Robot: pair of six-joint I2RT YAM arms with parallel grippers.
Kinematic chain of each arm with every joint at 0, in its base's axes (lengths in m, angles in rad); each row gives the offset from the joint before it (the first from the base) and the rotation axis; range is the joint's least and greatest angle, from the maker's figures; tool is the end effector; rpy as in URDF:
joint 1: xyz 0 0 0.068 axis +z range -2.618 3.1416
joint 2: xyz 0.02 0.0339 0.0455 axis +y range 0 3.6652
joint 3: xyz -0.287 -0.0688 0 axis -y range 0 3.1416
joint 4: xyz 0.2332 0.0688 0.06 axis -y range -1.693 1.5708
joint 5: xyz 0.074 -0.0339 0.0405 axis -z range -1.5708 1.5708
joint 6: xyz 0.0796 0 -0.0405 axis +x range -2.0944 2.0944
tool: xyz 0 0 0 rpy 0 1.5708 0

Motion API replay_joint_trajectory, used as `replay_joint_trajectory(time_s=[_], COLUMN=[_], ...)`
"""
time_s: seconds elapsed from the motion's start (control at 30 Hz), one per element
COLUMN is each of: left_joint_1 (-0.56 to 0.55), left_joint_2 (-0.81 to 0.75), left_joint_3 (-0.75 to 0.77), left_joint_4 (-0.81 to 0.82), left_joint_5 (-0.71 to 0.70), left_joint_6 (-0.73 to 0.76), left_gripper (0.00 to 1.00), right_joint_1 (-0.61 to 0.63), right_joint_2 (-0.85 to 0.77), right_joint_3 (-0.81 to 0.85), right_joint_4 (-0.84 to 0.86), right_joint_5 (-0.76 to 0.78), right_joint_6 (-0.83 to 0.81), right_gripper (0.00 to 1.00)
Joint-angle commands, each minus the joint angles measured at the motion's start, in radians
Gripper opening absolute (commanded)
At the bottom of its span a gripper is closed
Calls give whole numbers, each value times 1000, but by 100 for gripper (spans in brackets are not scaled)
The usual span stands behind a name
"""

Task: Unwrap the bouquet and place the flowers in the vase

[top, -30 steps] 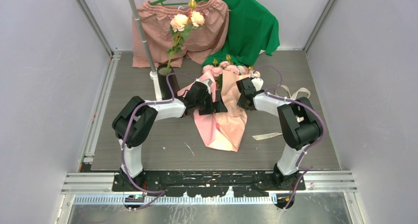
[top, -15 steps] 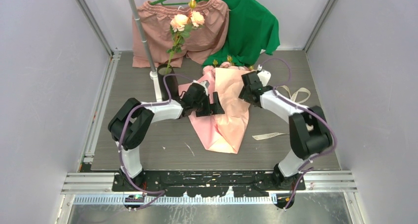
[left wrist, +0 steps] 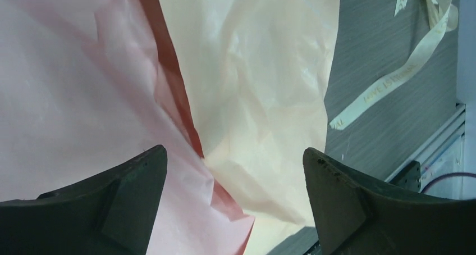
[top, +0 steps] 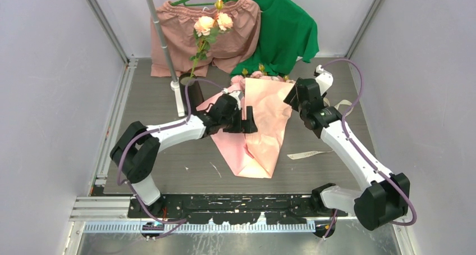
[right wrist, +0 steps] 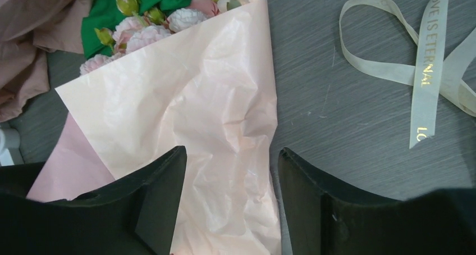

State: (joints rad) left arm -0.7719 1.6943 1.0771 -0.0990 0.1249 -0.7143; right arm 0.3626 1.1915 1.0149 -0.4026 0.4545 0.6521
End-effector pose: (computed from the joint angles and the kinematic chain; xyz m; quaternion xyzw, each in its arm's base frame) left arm 0.2766 -0.2831 0.2118 0.0520 0.9072 -0.3217 0.2661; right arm 0.2701 0.0651 0.3185 0.2297 0.8326 0.0520 0.5014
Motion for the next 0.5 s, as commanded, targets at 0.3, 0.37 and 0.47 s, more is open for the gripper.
replay_joint_trajectory(time_s=[0.3, 0.37, 0.47], left_joint_1=[10, 9, 3], left_joint_2=[219, 212, 184], left_joint_3=[250, 253, 253], left_joint_4=[12, 17, 14], left_joint_5=[-74, -50, -33], left_joint_6=[150, 139, 124], left_gripper=[90, 90, 89], right_joint_1=[-8, -9, -11], right_joint_2=[-87, -86, -76], right_joint_3=[-42, -50, -58], right_joint_4=[-52, -48, -36], right_joint_5=[49, 46, 36], right_joint_6=[-55, -55, -50], right_gripper=[66, 66, 65])
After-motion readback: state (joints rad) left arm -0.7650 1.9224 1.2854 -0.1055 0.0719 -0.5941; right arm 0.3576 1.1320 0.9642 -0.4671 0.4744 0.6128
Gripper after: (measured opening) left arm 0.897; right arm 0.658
